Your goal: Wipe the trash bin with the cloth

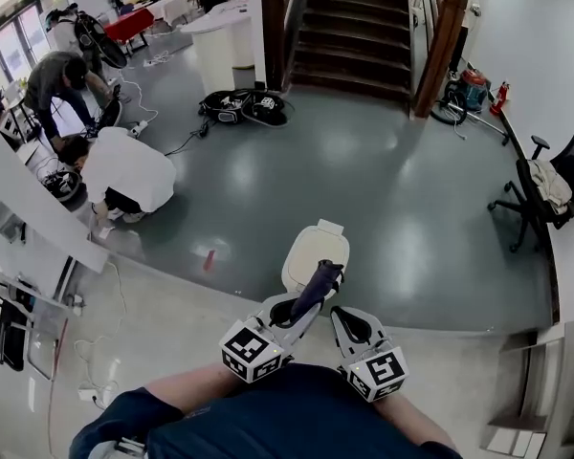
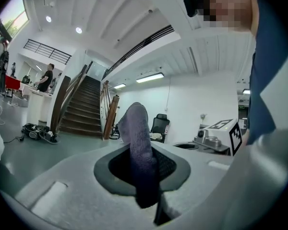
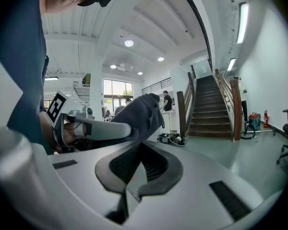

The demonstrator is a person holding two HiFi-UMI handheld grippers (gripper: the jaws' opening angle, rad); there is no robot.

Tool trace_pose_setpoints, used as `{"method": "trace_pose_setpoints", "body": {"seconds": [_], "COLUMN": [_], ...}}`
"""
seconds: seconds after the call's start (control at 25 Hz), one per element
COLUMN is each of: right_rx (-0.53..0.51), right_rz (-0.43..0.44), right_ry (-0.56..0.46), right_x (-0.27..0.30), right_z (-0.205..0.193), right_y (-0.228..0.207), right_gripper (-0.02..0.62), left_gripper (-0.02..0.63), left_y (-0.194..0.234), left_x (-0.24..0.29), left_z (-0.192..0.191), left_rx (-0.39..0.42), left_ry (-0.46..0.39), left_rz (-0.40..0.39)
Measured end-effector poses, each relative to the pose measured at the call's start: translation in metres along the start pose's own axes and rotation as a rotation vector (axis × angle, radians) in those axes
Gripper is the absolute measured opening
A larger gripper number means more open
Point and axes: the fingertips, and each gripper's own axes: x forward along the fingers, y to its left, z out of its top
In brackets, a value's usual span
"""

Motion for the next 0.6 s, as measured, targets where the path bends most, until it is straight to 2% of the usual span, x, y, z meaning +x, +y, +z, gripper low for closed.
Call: {"method": "trace_pose_setpoints", "body": {"seconds": [0.6], "right_rx": [-0.004], "right_rz": [-0.007], "right_ry": [0.011], "right_x": [-0.002], "right_z": [0.000], "right_y": [0.010], "right_gripper": [0.005], "left_gripper": [0.051], "left_y": [-0.004], "left_x": [-0.014], "left_z": [0.001], "left_rx": [-0.001], "left_ry": [-0.011], "left_rz": [-0.008]}}
